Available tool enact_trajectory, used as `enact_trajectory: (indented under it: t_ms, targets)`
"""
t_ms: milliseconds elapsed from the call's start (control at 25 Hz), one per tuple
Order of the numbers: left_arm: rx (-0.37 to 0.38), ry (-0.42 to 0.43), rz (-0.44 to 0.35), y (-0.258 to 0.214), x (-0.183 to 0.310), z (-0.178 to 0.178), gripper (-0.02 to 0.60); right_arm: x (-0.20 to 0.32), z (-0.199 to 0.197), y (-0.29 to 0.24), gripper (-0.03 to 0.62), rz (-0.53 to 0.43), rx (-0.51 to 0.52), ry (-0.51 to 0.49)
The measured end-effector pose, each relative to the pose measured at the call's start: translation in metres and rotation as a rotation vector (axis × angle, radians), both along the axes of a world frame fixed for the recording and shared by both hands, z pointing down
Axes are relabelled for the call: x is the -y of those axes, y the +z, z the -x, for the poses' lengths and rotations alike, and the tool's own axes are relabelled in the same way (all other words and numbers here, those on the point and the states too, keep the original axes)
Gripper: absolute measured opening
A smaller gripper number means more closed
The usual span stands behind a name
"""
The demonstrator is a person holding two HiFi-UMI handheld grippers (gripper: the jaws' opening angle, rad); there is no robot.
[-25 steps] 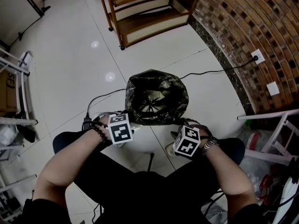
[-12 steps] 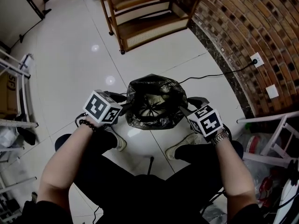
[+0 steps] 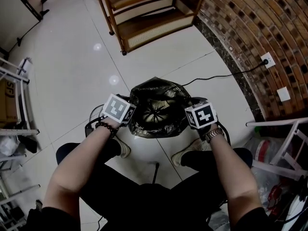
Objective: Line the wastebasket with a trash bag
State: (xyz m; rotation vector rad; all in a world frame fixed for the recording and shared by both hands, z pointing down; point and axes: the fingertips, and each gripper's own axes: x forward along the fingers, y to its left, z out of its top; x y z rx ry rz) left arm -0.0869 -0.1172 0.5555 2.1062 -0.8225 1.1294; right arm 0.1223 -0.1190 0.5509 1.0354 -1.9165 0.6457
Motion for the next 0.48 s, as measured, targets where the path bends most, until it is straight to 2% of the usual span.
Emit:
enact_trajectory:
  t_ms: [240,480]
  targets:
    - [-0.092,-0.023,0.090,0.026,-0.002,-0.003,0.252,0.000,0.006,0.026,0.190,0.077,0.069,0.059]
    - [-0.129,-0.040,0.127,0.035,0.003,-0.004,0.252,0.005,0.010,0.031,0.190,0.087,0.109,0.076]
